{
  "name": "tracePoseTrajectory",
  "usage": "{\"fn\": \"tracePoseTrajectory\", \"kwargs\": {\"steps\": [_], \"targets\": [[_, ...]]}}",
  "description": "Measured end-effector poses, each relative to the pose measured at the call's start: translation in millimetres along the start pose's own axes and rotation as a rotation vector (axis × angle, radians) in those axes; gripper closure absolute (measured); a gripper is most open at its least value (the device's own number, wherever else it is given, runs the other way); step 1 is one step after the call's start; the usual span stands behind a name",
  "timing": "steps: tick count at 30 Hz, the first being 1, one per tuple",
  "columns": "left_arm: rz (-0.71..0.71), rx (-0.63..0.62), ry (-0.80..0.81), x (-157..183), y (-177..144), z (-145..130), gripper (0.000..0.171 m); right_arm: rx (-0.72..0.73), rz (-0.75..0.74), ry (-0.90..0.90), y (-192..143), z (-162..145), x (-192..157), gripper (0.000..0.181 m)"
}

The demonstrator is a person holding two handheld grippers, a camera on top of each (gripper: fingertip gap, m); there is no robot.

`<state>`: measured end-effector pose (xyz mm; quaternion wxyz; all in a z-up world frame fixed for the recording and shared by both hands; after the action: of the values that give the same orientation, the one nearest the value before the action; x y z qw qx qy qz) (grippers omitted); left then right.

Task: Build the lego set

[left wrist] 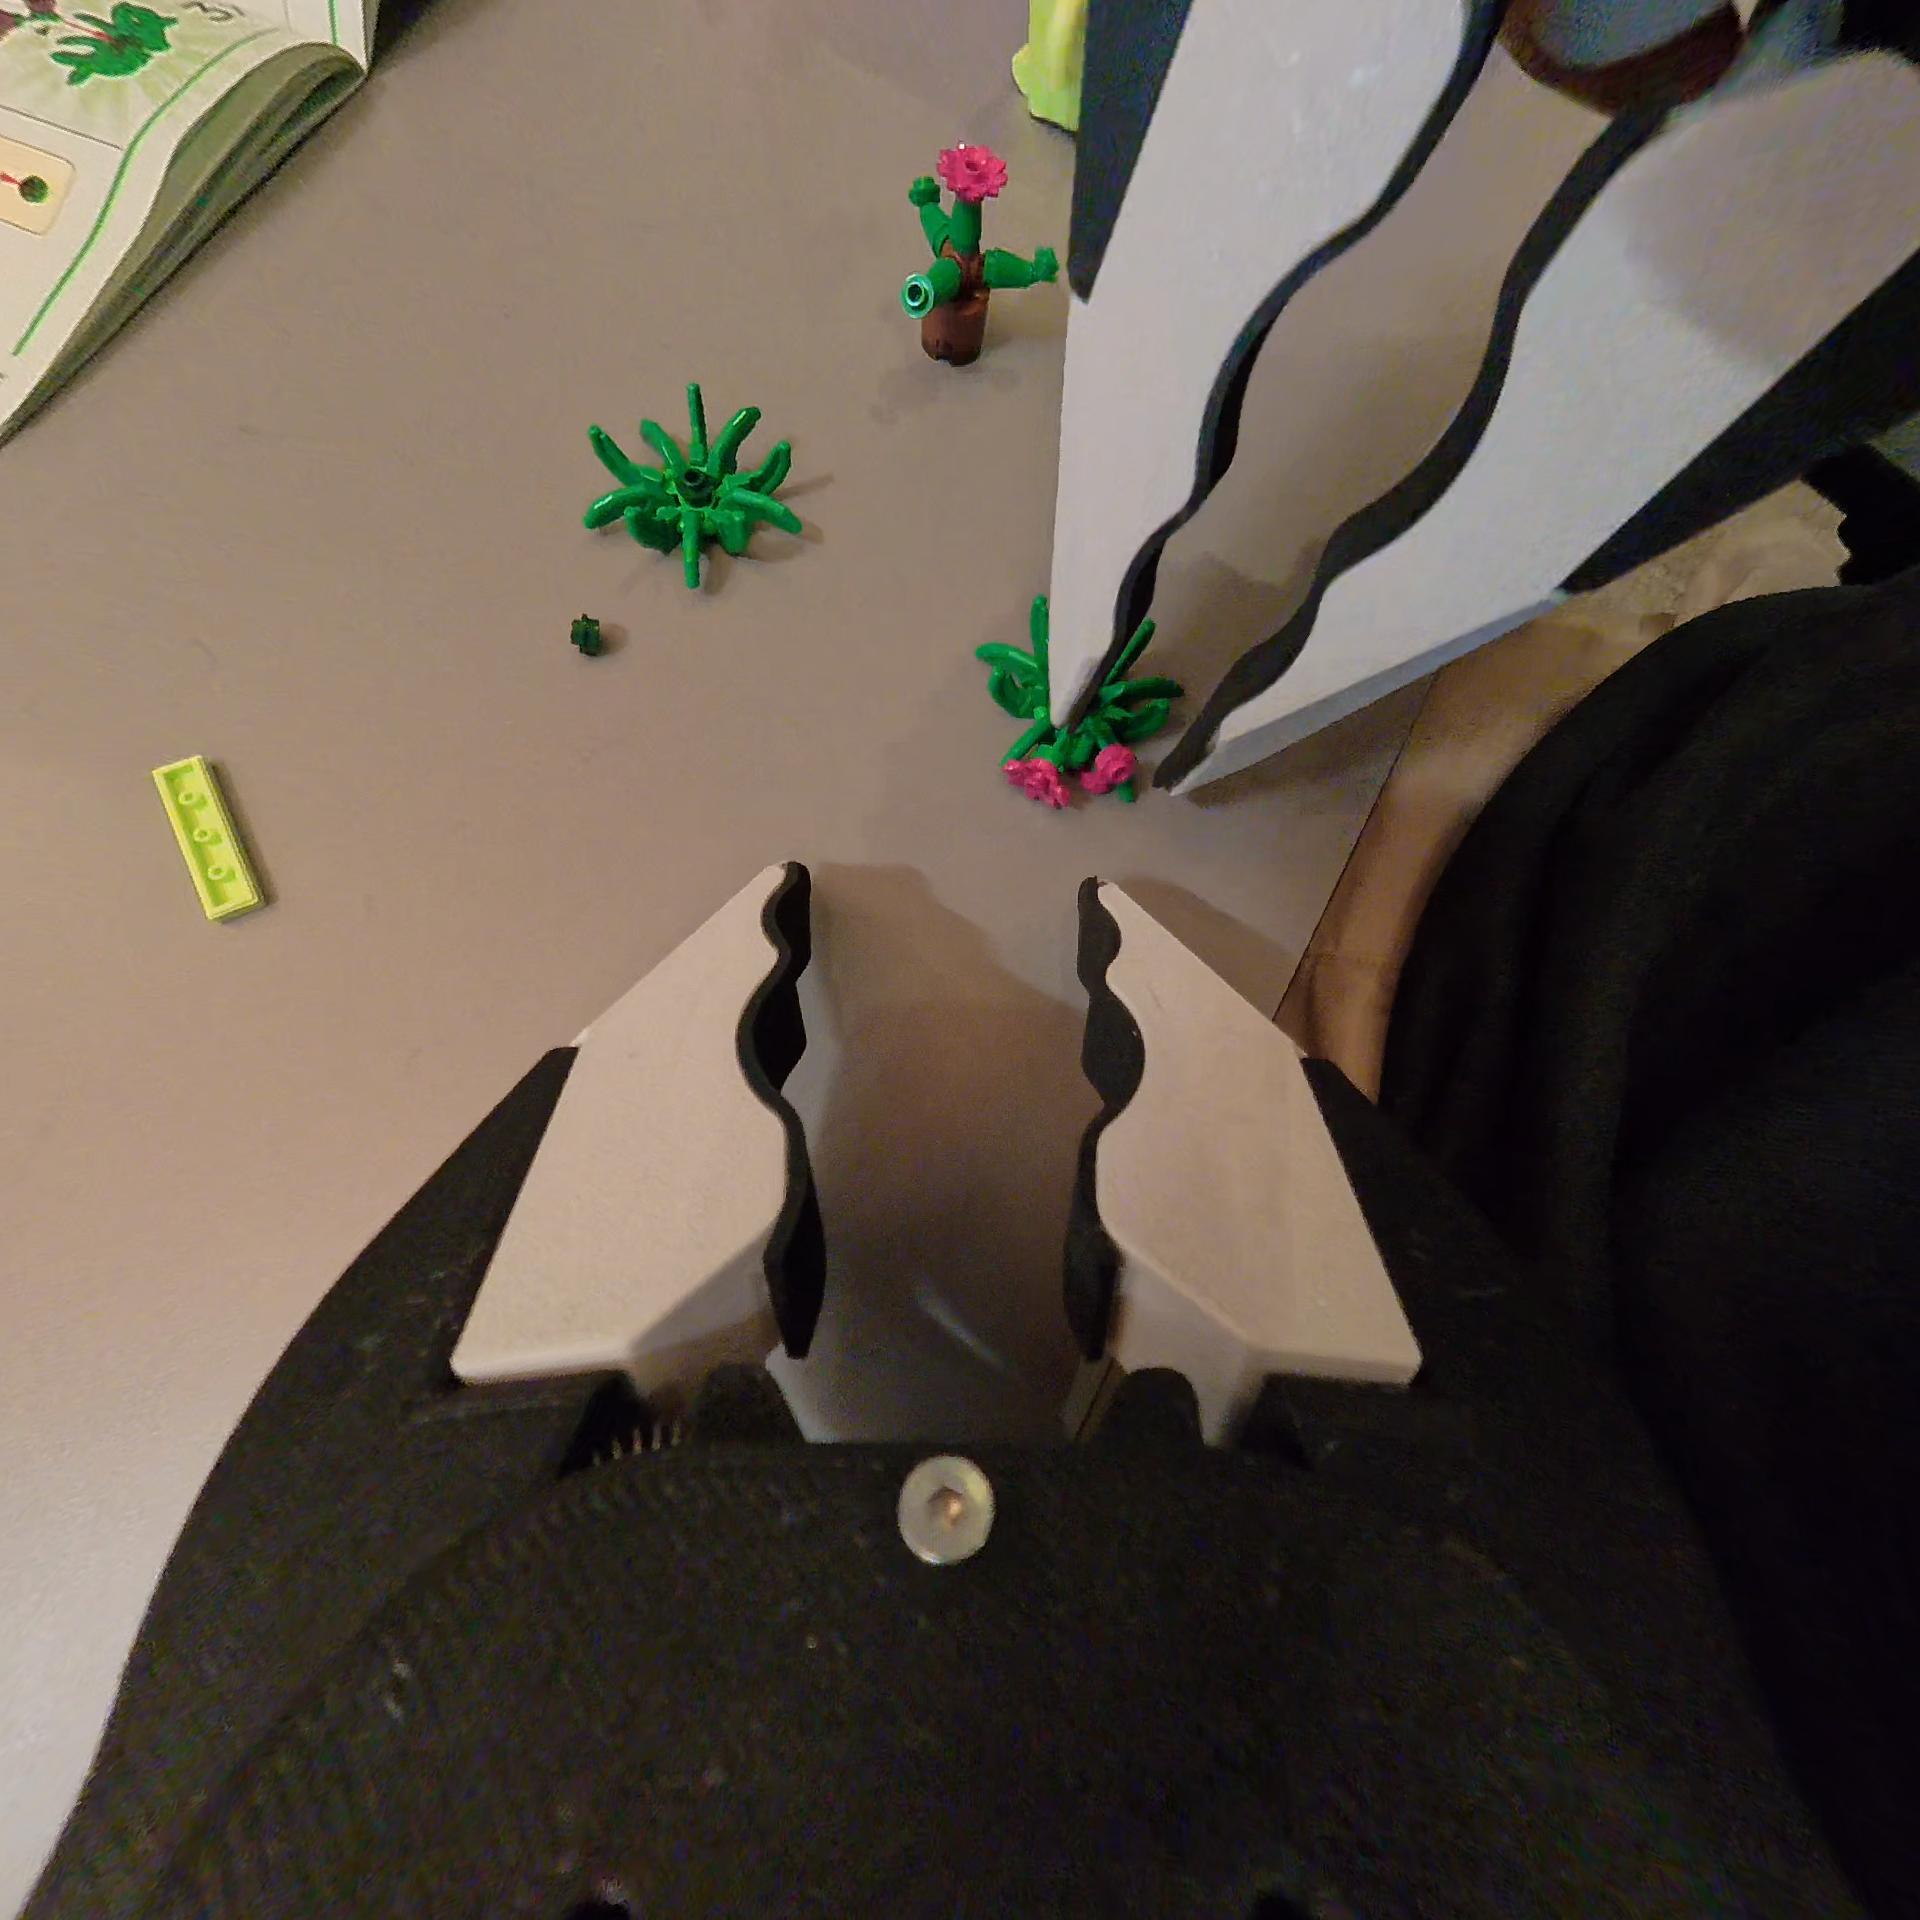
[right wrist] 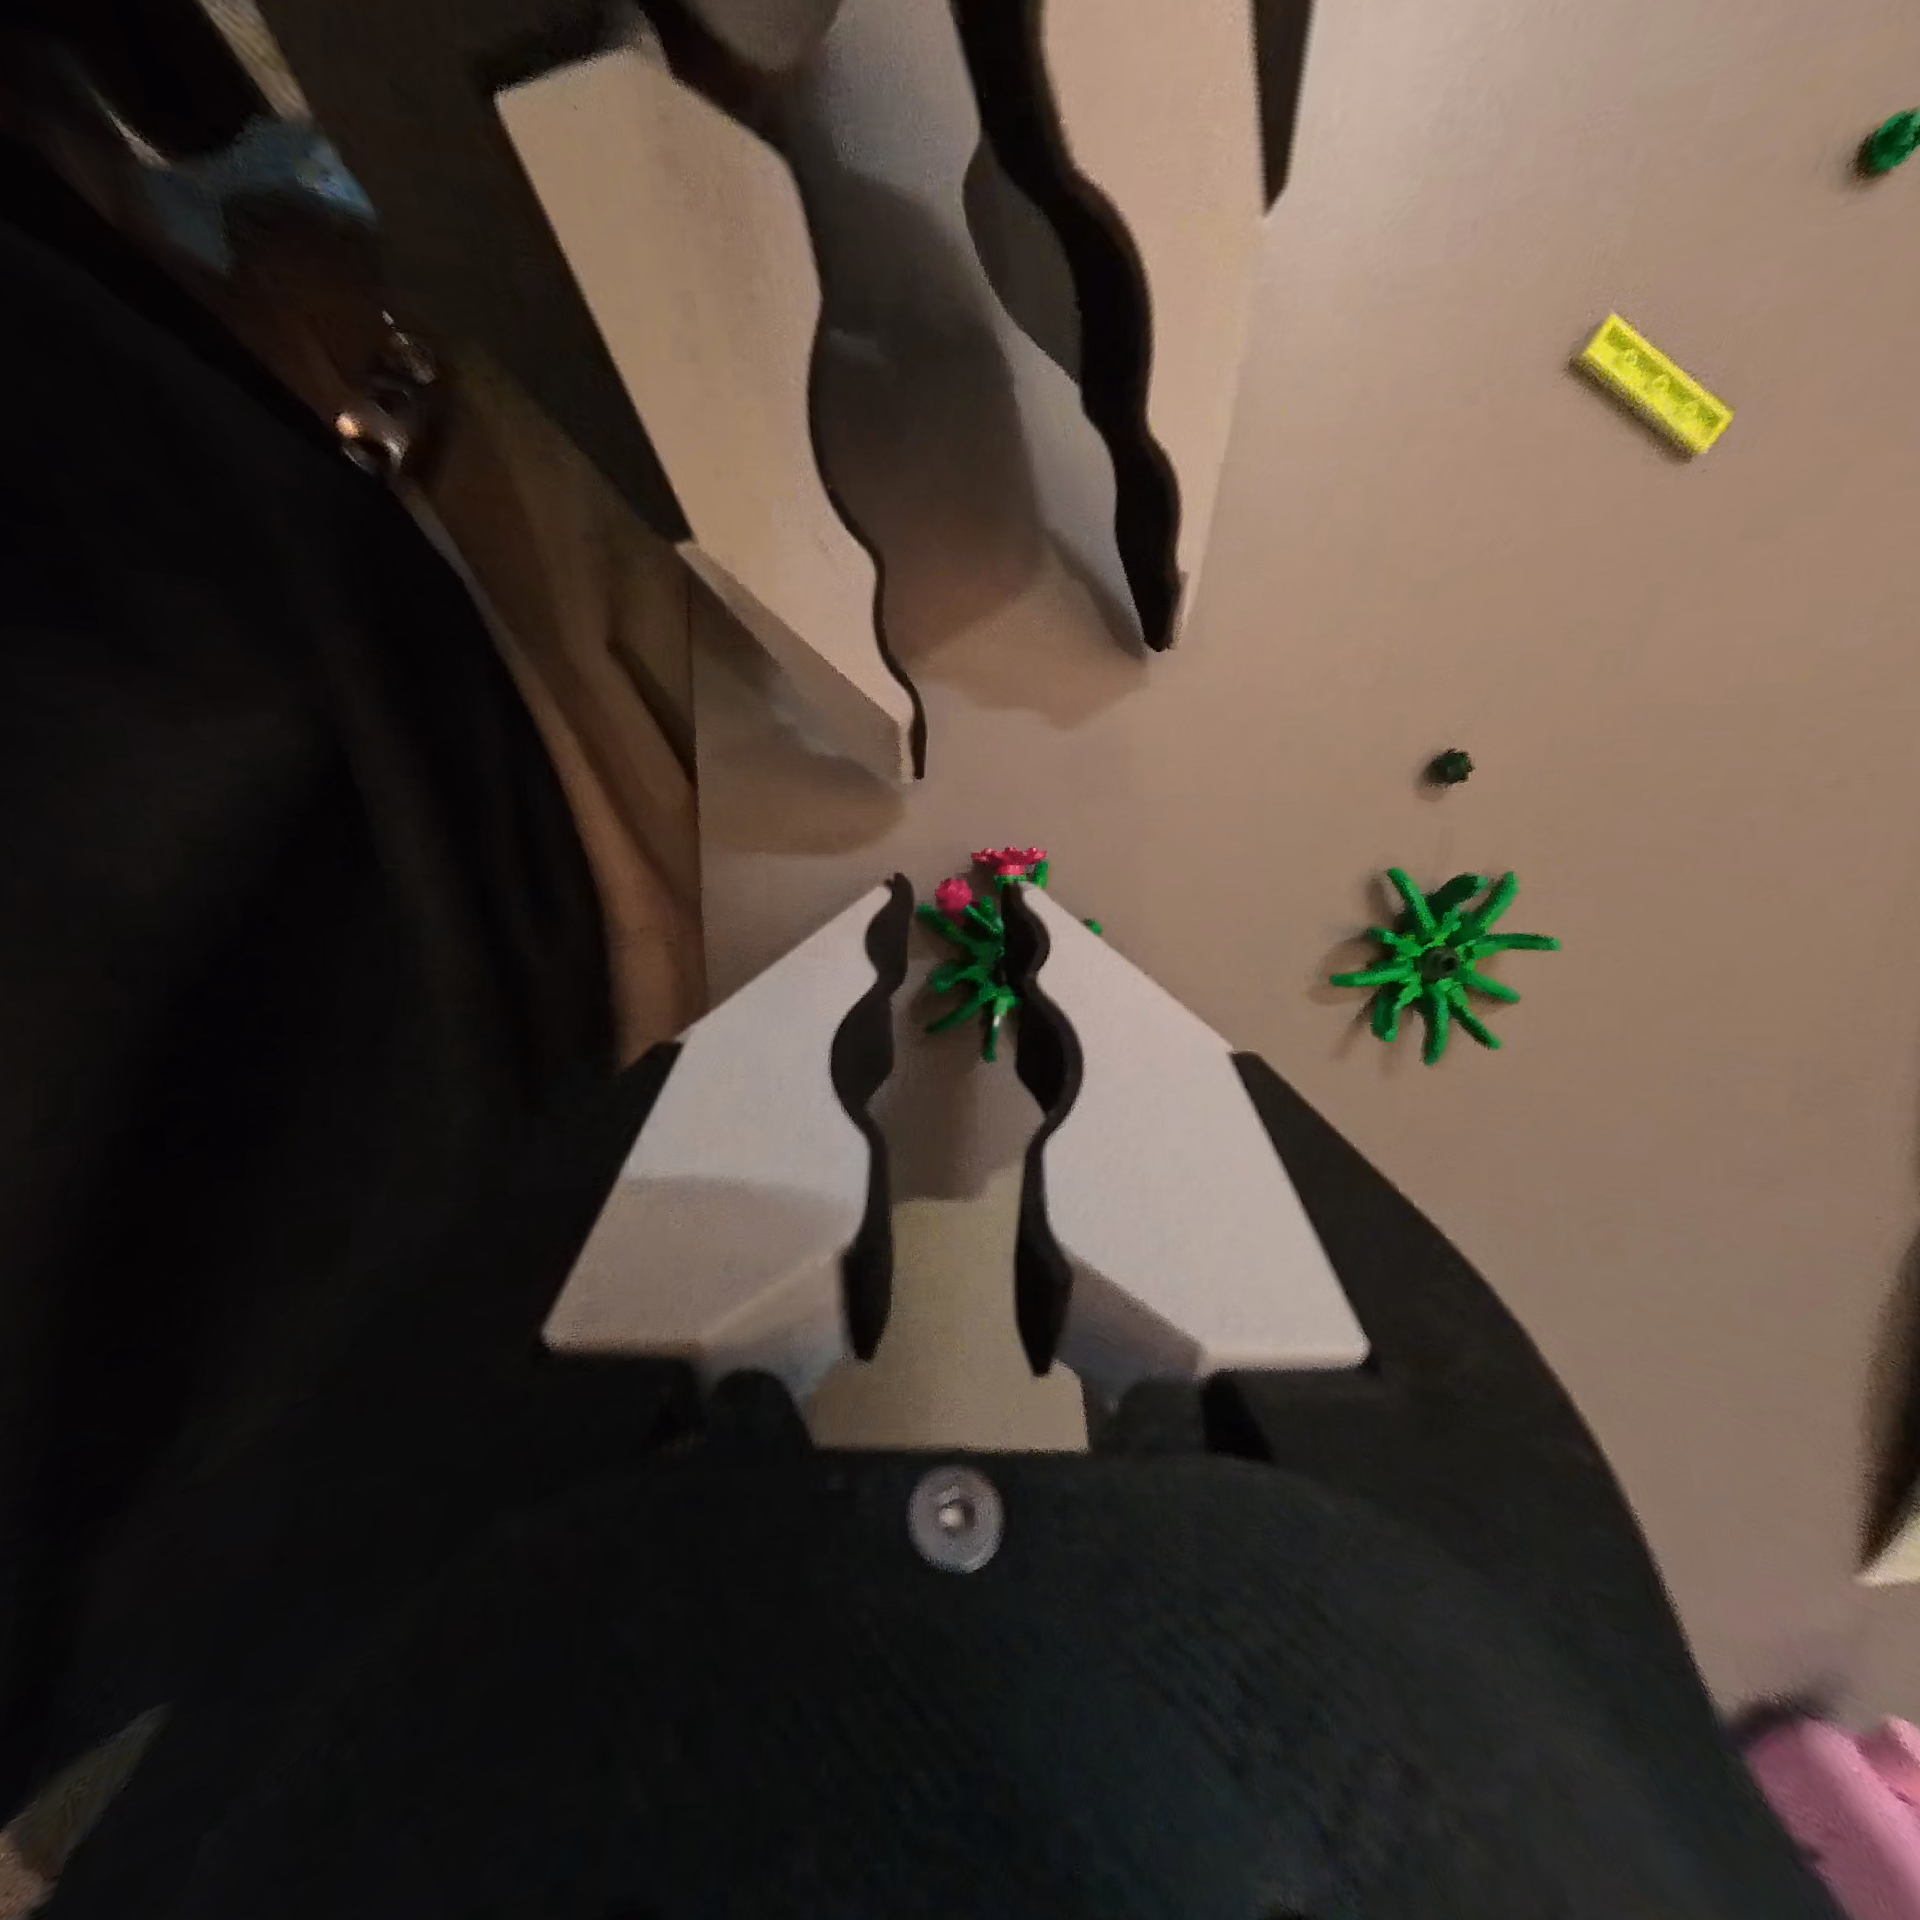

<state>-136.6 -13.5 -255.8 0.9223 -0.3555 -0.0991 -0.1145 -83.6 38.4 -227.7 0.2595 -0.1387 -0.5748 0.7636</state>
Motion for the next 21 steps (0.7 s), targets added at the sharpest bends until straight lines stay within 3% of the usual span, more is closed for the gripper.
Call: {"fn": "tracePoseTrajectory", "kwargs": {"steps": [6,12,17,21], "targets": [[-0.001,0.003,-0.002,-0.3,-0.3,0.1,0.121,-0.062,-0.074,-0.1,8.2,-3.9,-1.2,0.175],[-0.002,0.009,0.0,-0.3,-0.9,0.6,0.121,0.062,-0.119,-0.006,-6.8,1.0,8.7,0.176],[-0.009,0.059,-0.024,-1.9,-5.2,5.4,0.121,0.341,-0.154,0.215,-27.8,1.3,24.0,0.176],[-0.098,0.246,-0.099,4.1,-16.7,23.5,0.13,0.813,-0.115,0.439,-57.6,7.8,30.5,0.176]]}}
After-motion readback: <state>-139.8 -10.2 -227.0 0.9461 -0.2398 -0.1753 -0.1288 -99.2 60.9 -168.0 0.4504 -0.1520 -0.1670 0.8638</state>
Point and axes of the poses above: each gripper's, where its closed fingertips meet, y out along the fingers, z out of its top, x = y × z across the jaws, the point moved 5 cm from there along -y, back along the fingers, and after that the axes turned 10 degrees about -y, right-handed, at the moved point
